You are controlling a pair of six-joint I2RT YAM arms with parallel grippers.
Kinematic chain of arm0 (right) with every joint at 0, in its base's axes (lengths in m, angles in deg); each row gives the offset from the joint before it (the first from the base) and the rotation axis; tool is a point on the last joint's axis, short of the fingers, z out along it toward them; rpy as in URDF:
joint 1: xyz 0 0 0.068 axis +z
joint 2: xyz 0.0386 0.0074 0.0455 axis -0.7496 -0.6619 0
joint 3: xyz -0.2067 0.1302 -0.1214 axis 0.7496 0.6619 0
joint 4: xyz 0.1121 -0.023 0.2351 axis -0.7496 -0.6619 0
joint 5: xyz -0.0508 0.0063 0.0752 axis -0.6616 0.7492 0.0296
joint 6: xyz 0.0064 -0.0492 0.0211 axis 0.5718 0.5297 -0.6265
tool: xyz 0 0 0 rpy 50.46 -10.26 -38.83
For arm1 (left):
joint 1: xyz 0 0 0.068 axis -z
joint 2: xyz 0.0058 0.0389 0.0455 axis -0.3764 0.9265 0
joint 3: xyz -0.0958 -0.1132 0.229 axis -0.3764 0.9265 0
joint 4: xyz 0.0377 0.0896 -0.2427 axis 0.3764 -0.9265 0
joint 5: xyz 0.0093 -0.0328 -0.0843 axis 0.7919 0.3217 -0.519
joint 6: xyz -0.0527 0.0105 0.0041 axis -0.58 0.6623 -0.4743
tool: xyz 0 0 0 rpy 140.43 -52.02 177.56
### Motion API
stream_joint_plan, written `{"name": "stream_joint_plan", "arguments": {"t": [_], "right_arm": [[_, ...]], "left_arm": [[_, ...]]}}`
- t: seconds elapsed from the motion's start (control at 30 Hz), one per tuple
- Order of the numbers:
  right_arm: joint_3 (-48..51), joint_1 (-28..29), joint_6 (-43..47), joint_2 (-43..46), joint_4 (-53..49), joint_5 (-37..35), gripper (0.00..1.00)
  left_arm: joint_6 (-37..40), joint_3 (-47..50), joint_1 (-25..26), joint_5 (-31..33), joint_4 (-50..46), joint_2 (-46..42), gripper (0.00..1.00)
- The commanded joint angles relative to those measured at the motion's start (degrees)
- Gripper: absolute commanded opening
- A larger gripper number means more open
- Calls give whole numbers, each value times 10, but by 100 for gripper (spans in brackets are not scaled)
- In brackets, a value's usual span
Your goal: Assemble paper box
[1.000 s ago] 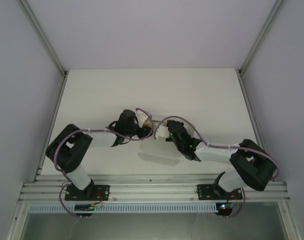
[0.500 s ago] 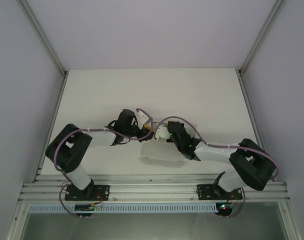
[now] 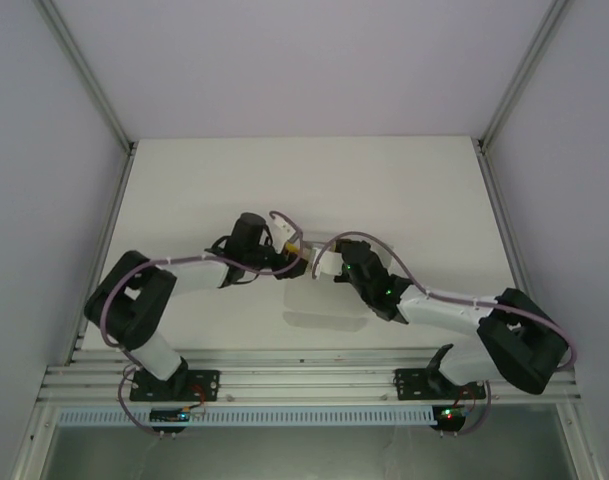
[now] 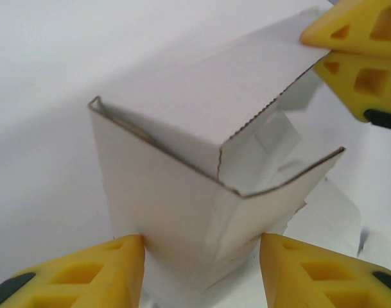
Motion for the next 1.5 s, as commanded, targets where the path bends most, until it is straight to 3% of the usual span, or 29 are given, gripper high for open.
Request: {"name": "stream_joint_plan", "arguments": {"t": [0.0, 0.2, 0.4, 0.67, 0.97, 1.1, 1.4, 1.47], "right_arm": [[12, 17, 29, -19, 41, 7, 0], [47, 53, 101, -76, 193, -47, 0], [30, 41, 99, -57, 163, -24, 0], [8, 23, 108, -66, 155, -8, 0], [46, 33, 144, -105, 252, -31, 0], [53, 40, 145, -110, 259, -42, 0], [46, 47, 121, -119, 229, -47, 0], [45, 50, 118, -120, 230, -49, 0]], "left_arm": [[25, 6, -6, -2, 10, -27, 49], [49, 12, -5, 8, -45, -41, 59], [36, 72, -27, 27, -12, -103, 73], [21, 87, -50, 26, -1, -118, 75], [5, 70, -69, -24, 22, -59, 58], [8, 58, -66, -36, 32, -26, 57], [18, 27, -22, 10, 44, 17, 54], [15, 20, -13, 48, 48, 25, 52]]}}
